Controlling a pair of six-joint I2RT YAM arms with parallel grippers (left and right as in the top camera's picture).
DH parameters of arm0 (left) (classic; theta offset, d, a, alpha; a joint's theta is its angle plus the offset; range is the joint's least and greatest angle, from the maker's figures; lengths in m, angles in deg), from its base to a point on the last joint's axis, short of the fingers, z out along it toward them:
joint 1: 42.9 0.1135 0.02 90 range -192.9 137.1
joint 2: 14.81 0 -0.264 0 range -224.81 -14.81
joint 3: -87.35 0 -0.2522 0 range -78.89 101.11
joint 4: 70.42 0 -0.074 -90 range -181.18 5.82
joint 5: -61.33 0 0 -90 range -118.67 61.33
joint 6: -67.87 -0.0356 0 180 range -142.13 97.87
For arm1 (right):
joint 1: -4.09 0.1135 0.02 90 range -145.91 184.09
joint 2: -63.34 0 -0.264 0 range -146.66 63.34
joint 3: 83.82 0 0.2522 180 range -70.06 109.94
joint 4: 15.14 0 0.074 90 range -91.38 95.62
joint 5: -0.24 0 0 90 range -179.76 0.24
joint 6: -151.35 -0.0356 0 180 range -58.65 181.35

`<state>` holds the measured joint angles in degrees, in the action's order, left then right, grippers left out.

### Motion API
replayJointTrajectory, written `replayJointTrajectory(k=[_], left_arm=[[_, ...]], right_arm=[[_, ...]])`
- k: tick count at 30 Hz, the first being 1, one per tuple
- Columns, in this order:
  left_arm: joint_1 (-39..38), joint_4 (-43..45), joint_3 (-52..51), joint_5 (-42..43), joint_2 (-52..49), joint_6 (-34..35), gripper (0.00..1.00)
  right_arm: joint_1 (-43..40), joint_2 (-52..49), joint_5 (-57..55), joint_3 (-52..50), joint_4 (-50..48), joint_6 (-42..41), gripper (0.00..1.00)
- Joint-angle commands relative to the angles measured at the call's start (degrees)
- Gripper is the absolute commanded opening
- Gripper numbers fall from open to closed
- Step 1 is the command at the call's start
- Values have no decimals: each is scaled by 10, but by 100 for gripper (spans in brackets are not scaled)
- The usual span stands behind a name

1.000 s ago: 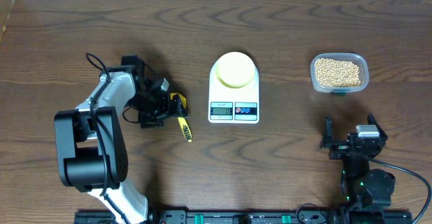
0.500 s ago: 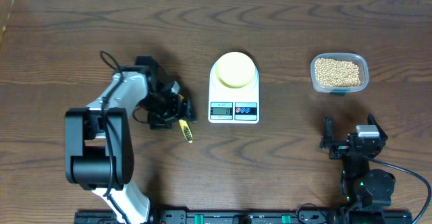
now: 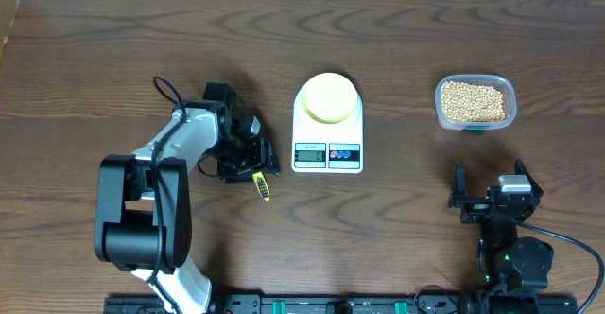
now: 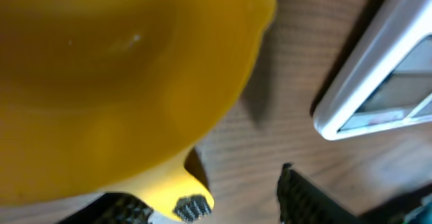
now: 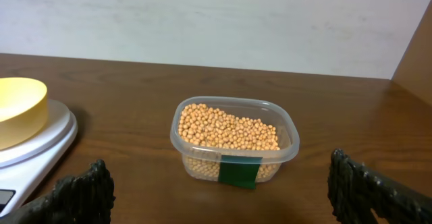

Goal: Scoop item into bowl and weigh 50g on scale
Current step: 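Close the left gripper on the scoop handle and lift it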

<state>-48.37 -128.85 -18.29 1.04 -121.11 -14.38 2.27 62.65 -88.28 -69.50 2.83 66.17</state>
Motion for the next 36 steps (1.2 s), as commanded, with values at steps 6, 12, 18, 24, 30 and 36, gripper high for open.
replayJointTrajectory(k=[6, 12, 18, 24, 30, 36], left_arm=[[-3, 11, -16, -23, -16, 1, 49], [-3, 11, -16, -23, -16, 1, 39], [-3, 11, -16, -23, -16, 1, 30], [-3, 11, -16, -23, -16, 1, 28], [-3, 13, -16, -22, -16, 1, 18], [-3, 13, -15, -5, -16, 1, 14]], right_arm=[[4, 4, -5, -2, 1, 0, 99], [4, 4, -5, -2, 1, 0, 99], [4, 4, -5, -2, 1, 0, 99], [4, 4, -5, -2, 1, 0, 99], [4, 4, -5, -2, 1, 0, 99], [4, 4, -5, -2, 1, 0, 99]])
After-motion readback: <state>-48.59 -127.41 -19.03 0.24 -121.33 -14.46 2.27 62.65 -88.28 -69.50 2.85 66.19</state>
